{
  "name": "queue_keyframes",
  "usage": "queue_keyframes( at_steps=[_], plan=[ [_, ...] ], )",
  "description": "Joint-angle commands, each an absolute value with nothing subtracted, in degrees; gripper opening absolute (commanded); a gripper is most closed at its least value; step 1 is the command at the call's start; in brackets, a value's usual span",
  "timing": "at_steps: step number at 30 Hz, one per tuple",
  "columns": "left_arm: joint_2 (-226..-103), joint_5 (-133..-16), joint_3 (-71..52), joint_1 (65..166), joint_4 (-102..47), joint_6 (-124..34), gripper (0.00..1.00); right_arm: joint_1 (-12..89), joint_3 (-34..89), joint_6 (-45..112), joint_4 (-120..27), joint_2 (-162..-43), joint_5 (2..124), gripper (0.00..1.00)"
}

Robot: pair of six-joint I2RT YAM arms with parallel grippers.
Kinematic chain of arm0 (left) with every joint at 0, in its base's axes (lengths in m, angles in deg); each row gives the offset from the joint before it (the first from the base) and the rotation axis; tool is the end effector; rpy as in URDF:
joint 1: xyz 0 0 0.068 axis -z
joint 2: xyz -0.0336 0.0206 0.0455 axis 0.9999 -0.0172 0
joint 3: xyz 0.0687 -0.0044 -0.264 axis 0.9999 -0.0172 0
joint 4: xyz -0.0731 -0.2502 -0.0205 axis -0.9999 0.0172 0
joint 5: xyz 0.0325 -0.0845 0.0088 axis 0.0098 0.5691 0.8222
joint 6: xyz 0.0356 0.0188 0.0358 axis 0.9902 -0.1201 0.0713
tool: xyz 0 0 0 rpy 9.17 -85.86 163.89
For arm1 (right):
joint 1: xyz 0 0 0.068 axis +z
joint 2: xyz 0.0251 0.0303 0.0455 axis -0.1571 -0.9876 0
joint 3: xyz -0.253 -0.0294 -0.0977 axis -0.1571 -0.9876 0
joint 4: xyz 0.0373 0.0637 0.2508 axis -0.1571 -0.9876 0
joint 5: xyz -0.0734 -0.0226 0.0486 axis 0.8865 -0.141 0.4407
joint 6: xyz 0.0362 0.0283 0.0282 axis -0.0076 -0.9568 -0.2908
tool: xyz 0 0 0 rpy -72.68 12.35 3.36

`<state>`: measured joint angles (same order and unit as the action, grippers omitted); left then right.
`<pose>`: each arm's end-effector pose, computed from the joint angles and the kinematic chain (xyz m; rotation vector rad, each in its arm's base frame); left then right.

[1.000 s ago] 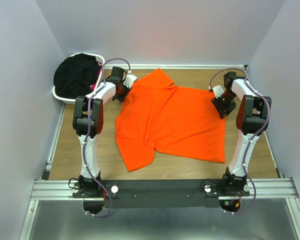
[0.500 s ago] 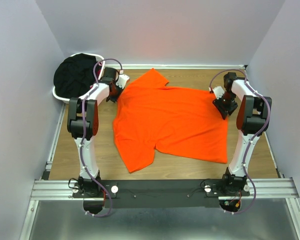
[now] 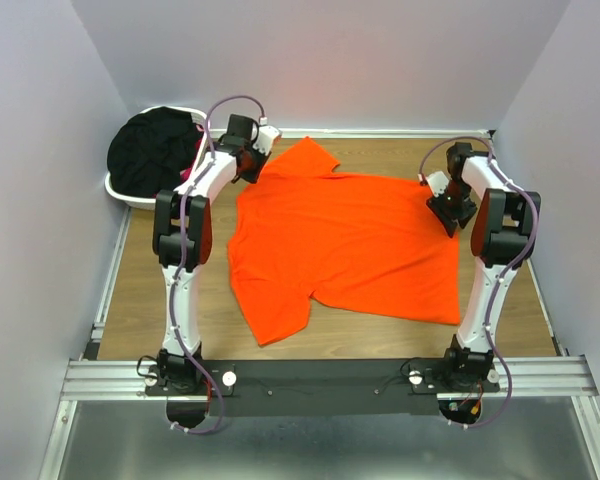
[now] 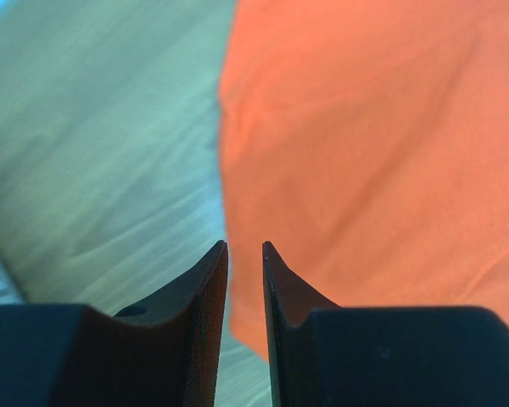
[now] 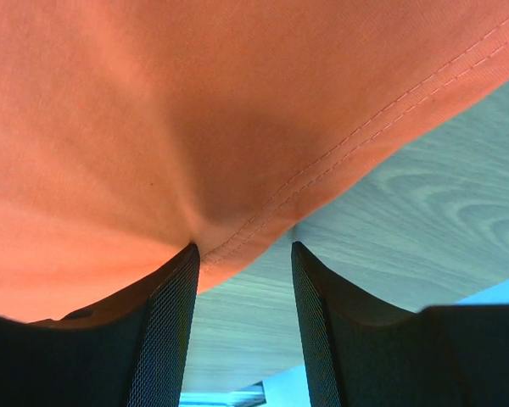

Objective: Fold and stack the t-shirts
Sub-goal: Flatten the tshirt out

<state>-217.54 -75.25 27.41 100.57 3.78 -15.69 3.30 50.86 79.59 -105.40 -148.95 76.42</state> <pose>0.4956 -0.1061 0.2149 0.6758 2.3154 -0.1066 0.4268 -0.0462 0.1525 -0.8990 2.9982 -0.1623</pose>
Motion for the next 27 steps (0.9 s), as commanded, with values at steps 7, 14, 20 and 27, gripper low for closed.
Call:
queue_keyframes(
  at_steps=[7,14,20,27],
  plan=[
    [-218.0,-76.6,19.2,99.4,3.9,-18.4,0.31,2.5,55.3,79.9,-97.1,-160.1,79.8,0.56],
    [-215.8,-78.1,14.8,96.8,2.7,-19.1,0.31,2.5,63.4,77.9,-97.2,-163.5,78.1,0.67],
    [-213.3,-71.7,18.6,96.3,4.6,-16.7,0.36,2.6,69.2,75.5,-97.4,-162.9,74.6,0.80],
    [-211.3,-65.8,28.7,96.3,7.8,-13.9,0.44,1.6,69.9,74.6,-97.6,-155.8,66.6,0.89]
  ],
)
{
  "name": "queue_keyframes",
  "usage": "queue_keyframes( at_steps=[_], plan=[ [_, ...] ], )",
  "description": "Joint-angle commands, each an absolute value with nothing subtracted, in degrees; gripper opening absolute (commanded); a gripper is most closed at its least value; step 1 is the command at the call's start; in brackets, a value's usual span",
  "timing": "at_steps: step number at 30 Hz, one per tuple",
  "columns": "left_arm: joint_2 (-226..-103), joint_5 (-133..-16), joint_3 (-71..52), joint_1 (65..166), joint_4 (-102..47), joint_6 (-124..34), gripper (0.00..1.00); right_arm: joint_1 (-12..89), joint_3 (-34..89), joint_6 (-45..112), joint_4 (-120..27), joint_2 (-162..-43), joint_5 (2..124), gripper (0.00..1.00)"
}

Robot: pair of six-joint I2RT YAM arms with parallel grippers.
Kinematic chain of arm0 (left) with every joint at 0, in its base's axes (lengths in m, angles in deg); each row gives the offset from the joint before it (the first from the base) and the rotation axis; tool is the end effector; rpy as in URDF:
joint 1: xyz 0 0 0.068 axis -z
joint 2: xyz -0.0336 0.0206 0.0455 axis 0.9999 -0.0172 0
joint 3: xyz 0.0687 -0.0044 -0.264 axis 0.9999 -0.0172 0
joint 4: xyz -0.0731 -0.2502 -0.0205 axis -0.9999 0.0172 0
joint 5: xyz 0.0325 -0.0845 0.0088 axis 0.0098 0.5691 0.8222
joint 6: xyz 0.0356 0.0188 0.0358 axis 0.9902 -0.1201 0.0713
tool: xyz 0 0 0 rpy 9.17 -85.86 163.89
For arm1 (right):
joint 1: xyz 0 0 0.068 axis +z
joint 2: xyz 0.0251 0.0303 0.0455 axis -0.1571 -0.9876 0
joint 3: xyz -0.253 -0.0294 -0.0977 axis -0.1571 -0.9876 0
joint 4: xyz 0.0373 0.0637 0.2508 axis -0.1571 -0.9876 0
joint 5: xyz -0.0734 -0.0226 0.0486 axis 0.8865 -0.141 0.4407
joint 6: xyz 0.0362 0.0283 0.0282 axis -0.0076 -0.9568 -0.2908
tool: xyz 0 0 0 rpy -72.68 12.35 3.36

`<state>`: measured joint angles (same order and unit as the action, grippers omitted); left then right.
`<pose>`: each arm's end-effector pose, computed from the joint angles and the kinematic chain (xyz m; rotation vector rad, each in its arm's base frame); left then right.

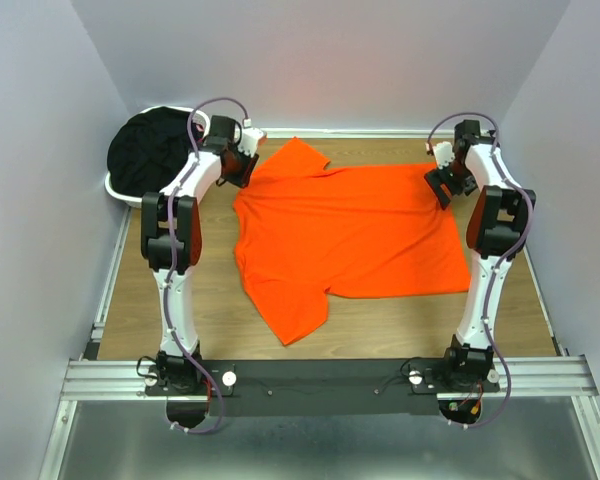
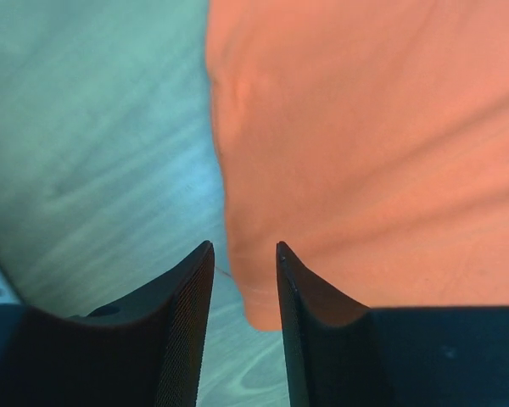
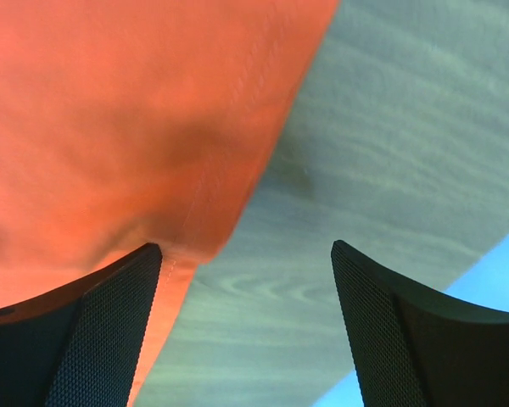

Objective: Fold and stack the t-shirts
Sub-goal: Flatten the tshirt out

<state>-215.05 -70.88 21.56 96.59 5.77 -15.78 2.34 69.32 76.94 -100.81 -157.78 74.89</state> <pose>0.4824 -0.0716 0.2011 0.6348 2.4106 -0.1851 0.4896 -0.0599 0.1718 -0.7297 2.7880 -0.2465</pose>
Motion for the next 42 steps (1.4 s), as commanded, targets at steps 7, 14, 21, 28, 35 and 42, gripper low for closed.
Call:
queue_keyframes(
  at_steps=[7,14,21,28,35,42],
  plan=[
    [-219.3,-61.1,45.2,96.5,8.6,-17.9,0.48,0.1,79.6,69.3,-97.7,-159.9,59.6,0.89],
    [-221.6,-59.5,45.9,97.6,8.0,-16.8,0.48,-0.5,76.9,70.1,-98.2,-159.7,60.0,0.89],
    [-205.1,-58.0,21.9,97.6,5.7,-9.4,0.48,-1.6,57.6,79.3,-102.2,-144.1,59.2,0.84],
    [-189.9,-55.3,1.4,97.7,13.0,2.8,0.46,-1.8,34.2,88.3,-106.7,-127.7,63.9,0.63],
    [-174.4,-61.9,-18.8,108.7,18.5,12.3,0.43,-1.9,22.9,91.7,-108.2,-124.9,67.0,0.55],
    [-169.7,-70.0,-28.6,126.8,11.0,9.2,0.42,-1.9,18.8,90.0,-104.1,-126.2,68.0,0.52]
  ],
)
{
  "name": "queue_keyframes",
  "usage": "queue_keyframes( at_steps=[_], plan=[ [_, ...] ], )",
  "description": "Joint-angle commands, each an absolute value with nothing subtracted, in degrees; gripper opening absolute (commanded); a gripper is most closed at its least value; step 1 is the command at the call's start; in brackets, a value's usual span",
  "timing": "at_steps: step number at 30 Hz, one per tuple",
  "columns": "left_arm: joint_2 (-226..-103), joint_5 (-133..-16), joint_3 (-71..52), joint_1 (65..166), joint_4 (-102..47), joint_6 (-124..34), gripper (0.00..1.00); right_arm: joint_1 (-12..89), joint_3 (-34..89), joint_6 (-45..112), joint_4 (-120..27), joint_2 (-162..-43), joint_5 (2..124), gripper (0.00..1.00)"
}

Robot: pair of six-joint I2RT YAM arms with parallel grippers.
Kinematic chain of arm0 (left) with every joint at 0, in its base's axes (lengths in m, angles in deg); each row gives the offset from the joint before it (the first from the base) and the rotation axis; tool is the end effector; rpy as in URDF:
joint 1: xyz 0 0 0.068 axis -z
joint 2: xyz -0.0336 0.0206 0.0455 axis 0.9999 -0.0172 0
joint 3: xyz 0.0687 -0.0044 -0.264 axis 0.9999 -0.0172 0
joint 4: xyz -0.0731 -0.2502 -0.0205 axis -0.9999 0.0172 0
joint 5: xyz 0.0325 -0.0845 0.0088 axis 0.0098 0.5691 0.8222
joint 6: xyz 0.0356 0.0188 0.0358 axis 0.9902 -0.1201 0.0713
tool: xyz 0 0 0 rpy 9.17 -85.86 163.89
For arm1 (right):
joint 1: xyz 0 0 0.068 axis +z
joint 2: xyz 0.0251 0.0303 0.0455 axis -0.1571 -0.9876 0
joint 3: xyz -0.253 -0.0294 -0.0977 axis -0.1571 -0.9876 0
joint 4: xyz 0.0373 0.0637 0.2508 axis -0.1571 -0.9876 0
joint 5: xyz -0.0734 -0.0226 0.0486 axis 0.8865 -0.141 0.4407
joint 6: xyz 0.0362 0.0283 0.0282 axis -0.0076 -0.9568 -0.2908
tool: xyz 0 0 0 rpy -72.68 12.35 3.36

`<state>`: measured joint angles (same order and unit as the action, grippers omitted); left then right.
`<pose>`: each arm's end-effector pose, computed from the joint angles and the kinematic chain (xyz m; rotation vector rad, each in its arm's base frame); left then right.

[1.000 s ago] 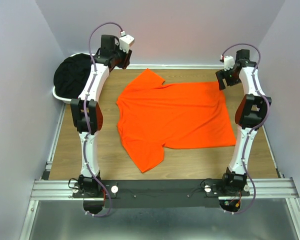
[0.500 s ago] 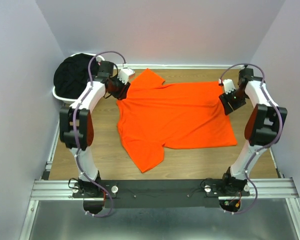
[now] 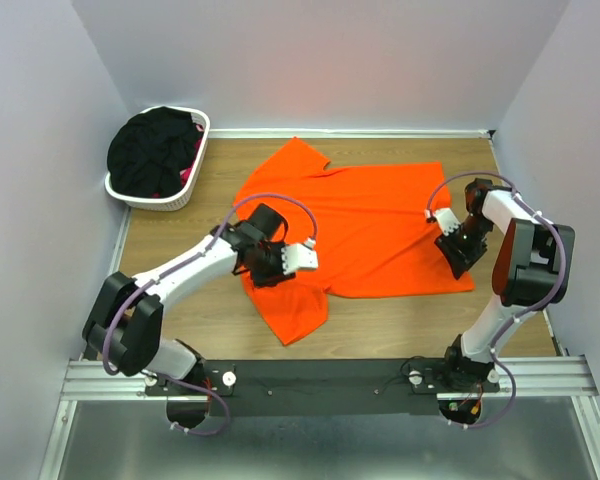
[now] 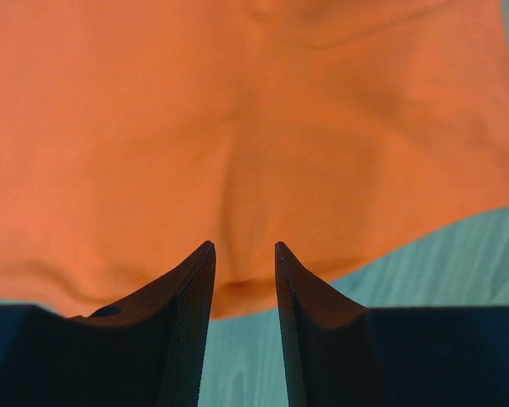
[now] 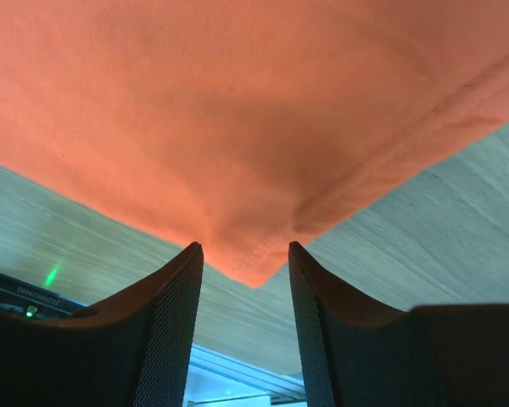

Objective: Fold and stack the t-shirts
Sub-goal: Flatten the tshirt out

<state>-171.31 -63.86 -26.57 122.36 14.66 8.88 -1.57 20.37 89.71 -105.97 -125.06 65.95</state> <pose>0.2197 -0.1584 0.2181 1.7298 2.0654 -0.4035 0.3034 -0.0536 0.1717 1.0277 -2.9385 -0.1824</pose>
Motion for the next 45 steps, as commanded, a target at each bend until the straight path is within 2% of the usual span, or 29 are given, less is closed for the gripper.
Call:
queue_keyframes(
  at_steps=[1,13,19,22,25,31,32,35,39,40,45],
  plan=[
    [-170.2,-70.8,-28.9,128.0,9.4,8.9,0.42,-1.9,18.5,89.9,-103.8,-126.4,68.2,0.52],
    [-172.5,-75.3,-38.2,145.3,5.3,11.3,0.41,-1.9,10.9,91.0,-98.5,-129.3,75.9,0.50],
    [-171.9,-72.4,-39.9,150.9,7.2,10.7,0.41,-1.9,7.2,93.9,-98.5,-124.8,78.7,0.52],
    [-170.9,-72.1,-40.7,156.8,7.8,10.0,0.41,-1.9,5.7,95.3,-98.7,-122.3,79.6,0.53],
    [-169.5,-70.6,-40.7,159.8,9.1,9.3,0.41,-1.9,5.2,96.2,-98.9,-120.9,80.0,0.55],
    [-165.8,-70.8,-37.9,162.1,12.8,9.7,0.42,-2.0,12.4,97.8,-106.5,-116.9,72.3,0.74],
    [-165.0,-71.0,-37.1,161.8,13.6,9.9,0.43,-2.4,14.3,98.1,-110.0,-116.4,71.2,0.80],
    [-161.1,-70.8,-31.4,158.1,16.9,11.2,0.45,-3.1,22.8,99.5,-116.6,-115.2,63.3,0.86],
    [-162.3,-68.3,-20.5,147.7,18.4,13.3,0.45,-3.5,33.6,98.4,-118.5,-117.0,56.3,0.88],
    [-163.3,-66.0,-15.4,140.9,18.2,13.9,0.45,-3.5,35.9,96.4,-118.4,-119.9,53.5,0.88],
    [-177.0,-57.3,2.7,121.5,15.7,8.1,0.45,-3.6,54.8,84.2,-117.7,-134.2,46.2,0.87]
  ],
)
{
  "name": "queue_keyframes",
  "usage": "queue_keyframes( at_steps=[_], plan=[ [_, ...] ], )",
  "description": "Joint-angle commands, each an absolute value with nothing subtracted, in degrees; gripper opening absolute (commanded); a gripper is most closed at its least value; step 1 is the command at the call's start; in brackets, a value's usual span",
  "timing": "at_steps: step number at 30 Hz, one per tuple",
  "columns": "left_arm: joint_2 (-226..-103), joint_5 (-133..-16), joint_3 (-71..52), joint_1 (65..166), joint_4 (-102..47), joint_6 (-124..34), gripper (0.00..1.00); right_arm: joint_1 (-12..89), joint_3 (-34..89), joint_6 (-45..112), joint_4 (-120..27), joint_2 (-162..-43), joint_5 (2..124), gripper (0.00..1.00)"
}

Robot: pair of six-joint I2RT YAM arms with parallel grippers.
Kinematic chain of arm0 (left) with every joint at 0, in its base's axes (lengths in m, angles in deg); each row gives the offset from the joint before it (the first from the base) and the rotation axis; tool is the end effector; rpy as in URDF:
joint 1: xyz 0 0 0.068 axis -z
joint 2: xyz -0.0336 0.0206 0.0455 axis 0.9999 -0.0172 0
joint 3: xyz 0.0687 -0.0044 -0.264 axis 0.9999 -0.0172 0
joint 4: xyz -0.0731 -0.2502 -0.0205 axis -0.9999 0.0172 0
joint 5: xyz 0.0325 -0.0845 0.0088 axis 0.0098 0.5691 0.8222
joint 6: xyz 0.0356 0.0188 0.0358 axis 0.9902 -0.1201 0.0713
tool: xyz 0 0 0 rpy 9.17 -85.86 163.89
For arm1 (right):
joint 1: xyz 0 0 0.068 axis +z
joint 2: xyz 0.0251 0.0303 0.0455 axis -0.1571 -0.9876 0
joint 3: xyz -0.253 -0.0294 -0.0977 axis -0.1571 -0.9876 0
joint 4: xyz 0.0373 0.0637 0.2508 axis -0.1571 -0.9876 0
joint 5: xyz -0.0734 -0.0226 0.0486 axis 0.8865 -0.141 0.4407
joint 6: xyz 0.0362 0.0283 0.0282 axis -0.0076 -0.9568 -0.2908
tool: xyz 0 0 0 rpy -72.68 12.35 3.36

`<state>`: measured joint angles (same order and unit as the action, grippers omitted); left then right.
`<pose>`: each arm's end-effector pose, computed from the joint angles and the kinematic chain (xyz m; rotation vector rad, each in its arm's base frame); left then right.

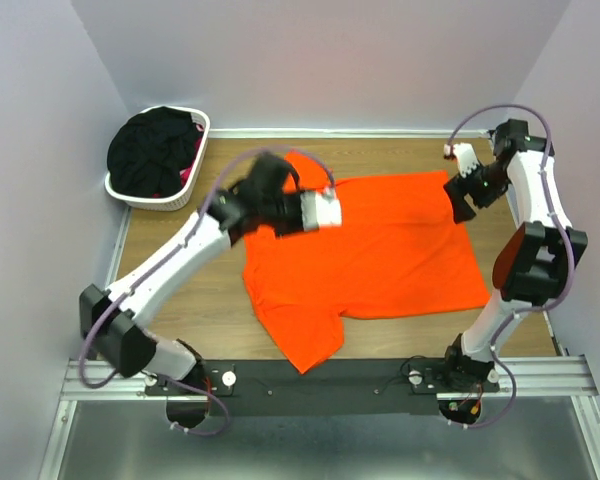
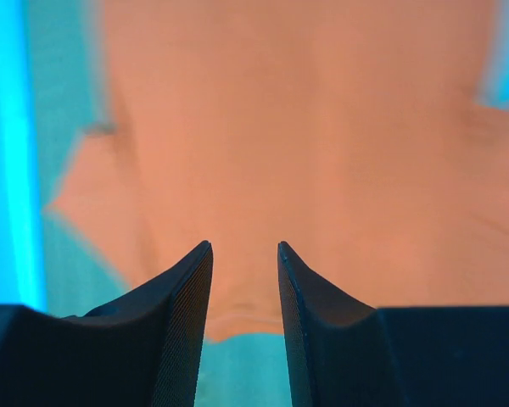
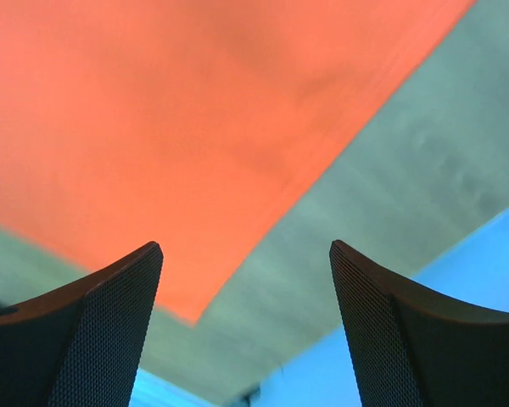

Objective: Fold and stack the t-shirts
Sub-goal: Flatten the tshirt out, then fold the tshirt

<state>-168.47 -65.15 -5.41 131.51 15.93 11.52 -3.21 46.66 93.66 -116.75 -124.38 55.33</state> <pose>0.2104 -0.2074 0.3444 1.7187 1.5671 -0.3361 0.3446 -0.0649 0.2922 -1.0256 2.6245 0.1719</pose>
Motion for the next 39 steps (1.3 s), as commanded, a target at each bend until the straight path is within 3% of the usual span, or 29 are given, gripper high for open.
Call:
queue_keyframes(
  at_steps=[1,4,8,12,13,19,20,26,28,39],
  plan=[
    [-179.4,-55.2,9.5,119.0,16.2,6.8,0.45,-3.6,61.3,83.2,-118.2,-136.5,44.9,0.86],
    [-186.1,-49.2,17.2,111.7,21.5,5.0,0.45,-3.6,67.0,84.7,-122.5,-142.2,45.1,0.85],
    [-183.7,-49.9,6.9,113.3,23.9,11.3,0.45,-3.6,54.0,92.6,-123.3,-137.8,49.6,0.82],
    [-172.8,-55.5,-9.4,123.6,23.6,16.6,0.45,-3.6,34.8,104.1,-123.4,-125.6,53.6,0.79],
    [-170.3,-56.5,-16.3,131.2,22.7,15.8,0.45,-3.6,31.2,106.0,-122.7,-123.6,56.9,0.79],
    [-161.5,-58.1,-28.7,155.9,16.2,3.5,0.47,-4.1,12.2,116.3,-116.3,-113.0,68.8,0.76],
    [-162.0,-60.2,-29.0,161.6,14.8,2.7,0.48,-4.1,11.3,117.1,-114.8,-111.6,69.4,0.77],
    [-166.6,-63.5,-30.1,172.8,13.0,-0.2,0.49,-4.1,9.8,116.9,-113.2,-111.7,70.0,0.77],
    [-168.4,-63.6,-30.0,173.7,13.0,-0.3,0.53,-4.2,9.8,116.5,-112.8,-111.9,70.2,0.77],
    [-175.2,-70.4,-30.8,173.8,10.4,-4.8,0.54,-6.0,10.4,116.8,-111.0,-114.4,70.2,0.77]
  ],
)
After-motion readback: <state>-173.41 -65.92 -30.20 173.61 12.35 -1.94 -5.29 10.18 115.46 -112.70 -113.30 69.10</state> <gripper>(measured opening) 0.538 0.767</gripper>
